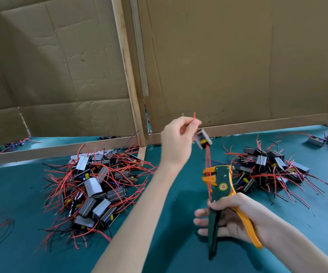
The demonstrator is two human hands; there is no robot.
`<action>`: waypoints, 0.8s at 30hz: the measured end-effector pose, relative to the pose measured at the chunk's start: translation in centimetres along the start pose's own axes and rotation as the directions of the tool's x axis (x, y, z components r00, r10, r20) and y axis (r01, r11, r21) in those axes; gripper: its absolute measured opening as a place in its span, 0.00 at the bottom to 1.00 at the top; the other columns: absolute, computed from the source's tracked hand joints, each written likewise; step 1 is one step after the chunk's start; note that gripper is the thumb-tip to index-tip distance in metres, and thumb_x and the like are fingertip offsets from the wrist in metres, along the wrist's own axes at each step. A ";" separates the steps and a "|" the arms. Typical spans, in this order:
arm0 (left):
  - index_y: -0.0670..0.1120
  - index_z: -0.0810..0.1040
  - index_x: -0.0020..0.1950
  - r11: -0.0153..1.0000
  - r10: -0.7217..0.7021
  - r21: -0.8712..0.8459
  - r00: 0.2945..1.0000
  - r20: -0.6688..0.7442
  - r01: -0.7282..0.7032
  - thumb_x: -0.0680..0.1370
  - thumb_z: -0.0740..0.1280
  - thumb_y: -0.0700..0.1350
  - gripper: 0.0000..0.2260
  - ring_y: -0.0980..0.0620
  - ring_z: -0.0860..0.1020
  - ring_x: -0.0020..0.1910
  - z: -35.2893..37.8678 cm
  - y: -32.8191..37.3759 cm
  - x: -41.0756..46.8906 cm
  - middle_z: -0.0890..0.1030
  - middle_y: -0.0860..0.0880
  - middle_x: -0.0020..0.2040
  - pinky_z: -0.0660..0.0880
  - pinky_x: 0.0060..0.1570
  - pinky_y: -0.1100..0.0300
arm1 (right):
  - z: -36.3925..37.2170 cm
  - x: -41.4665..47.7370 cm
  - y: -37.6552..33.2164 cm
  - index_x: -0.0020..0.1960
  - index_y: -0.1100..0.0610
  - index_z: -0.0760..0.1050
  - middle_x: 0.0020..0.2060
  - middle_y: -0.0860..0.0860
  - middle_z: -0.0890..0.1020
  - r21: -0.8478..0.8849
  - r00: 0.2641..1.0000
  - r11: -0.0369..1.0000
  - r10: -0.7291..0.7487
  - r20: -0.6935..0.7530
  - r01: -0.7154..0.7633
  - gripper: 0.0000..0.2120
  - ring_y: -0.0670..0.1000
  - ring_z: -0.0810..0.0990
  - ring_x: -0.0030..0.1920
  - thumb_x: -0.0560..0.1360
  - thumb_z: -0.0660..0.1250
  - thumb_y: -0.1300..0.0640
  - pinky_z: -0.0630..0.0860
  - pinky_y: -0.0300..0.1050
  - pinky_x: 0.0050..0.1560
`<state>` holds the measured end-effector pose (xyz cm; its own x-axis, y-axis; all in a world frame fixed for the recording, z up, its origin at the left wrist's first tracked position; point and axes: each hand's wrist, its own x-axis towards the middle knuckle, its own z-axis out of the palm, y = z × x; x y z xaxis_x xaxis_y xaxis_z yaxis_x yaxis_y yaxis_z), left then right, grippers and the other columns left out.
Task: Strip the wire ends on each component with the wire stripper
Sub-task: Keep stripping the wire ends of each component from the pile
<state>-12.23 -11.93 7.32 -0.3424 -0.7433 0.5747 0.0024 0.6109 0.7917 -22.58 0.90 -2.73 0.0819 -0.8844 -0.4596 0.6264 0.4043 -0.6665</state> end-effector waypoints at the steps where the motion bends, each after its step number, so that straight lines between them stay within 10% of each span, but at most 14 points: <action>1: 0.39 0.83 0.48 0.998 -0.018 -0.066 1.000 -0.018 0.017 0.79 0.65 0.40 0.07 0.54 0.80 0.40 1.6 0.3 0.2 0.83 0.45 0.43 0.80 0.43 0.59 | 0.0 0.0 0.0 0.42 0.66 0.76 0.49 0.72 0.80 0.009 1.000 1.000 0.015 0.007 -0.015 0.09 0.72 0.82 0.49 0.63 0.68 0.74 0.79 0.66 0.44; 4: 0.36 0.81 0.52 0.971 -0.114 -0.209 0.993 0.005 0.112 0.80 0.62 0.37 0.08 0.55 0.80 0.41 6.1 0.7 0.4 0.82 0.40 0.48 0.80 0.46 0.59 | 0.2 -0.1 -0.2 0.43 0.66 0.74 0.43 0.69 0.81 0.030 0.999 0.999 0.033 -0.010 -0.032 0.11 0.68 0.83 0.42 0.61 0.68 0.71 0.81 0.64 0.41; 8: 0.43 0.67 0.73 0.958 -0.252 -0.016 0.870 0.423 0.285 0.81 0.62 0.40 0.20 0.49 0.71 0.66 8.7 0.3 -0.9 0.70 0.43 0.71 0.66 0.66 0.57 | 0.3 -0.3 -0.3 0.44 0.66 0.73 0.39 0.67 0.80 0.055 0.999 0.998 0.025 -0.040 -0.023 0.12 0.65 0.83 0.36 0.61 0.66 0.69 0.81 0.60 0.38; 13: 0.48 0.69 0.72 0.950 -0.268 0.292 0.780 0.566 0.115 0.80 0.63 0.43 0.20 0.49 0.71 0.68 2.9 0.0 -1.7 0.70 0.48 0.72 0.66 0.64 0.60 | -0.2 -0.1 -0.4 0.48 0.61 0.68 0.43 0.69 0.81 0.043 0.998 0.999 -0.003 -0.059 0.005 0.14 0.64 0.83 0.36 0.63 0.65 0.64 0.81 0.59 0.39; 17: 0.49 0.75 0.66 0.737 -0.394 0.675 0.831 0.393 0.030 0.79 0.60 0.38 0.17 0.50 0.75 0.63 -6.0 0.1 -0.5 0.76 0.46 0.66 0.66 0.54 0.66 | -0.4 0.1 -0.3 0.49 0.62 0.69 0.46 0.70 0.81 0.041 0.999 0.999 -0.014 -0.045 0.016 0.11 0.65 0.83 0.38 0.68 0.63 0.63 0.81 0.61 0.40; 21: 0.49 0.76 0.63 0.486 -0.397 0.841 0.918 -0.028 0.236 0.76 0.58 0.33 0.19 0.43 0.74 0.62 -13.9 -1.3 0.4 0.75 0.43 0.65 0.71 0.62 0.50 | -0.3 -0.2 -0.5 0.59 0.69 0.72 0.50 0.71 0.81 0.056 0.998 0.997 -0.052 -0.044 0.055 0.20 0.68 0.83 0.44 0.68 0.66 0.64 0.81 0.63 0.42; 24: 0.48 0.72 0.66 0.201 -0.430 0.889 0.853 -0.298 0.412 0.79 0.61 0.40 0.16 0.36 0.67 0.65 -17.5 -3.4 0.3 0.70 0.37 0.66 0.67 0.63 0.44 | -0.1 -0.6 -0.8 0.63 0.69 0.72 0.53 0.72 0.80 0.057 0.997 0.996 -0.067 -0.047 0.070 0.23 0.69 0.83 0.47 0.69 0.66 0.64 0.81 0.64 0.43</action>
<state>4.06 -19.00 8.41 -0.0132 -0.9773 0.2115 -0.9757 0.0589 0.2112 -23.21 1.16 -2.01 0.0032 -0.8977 -0.4407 0.6740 0.3275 -0.6622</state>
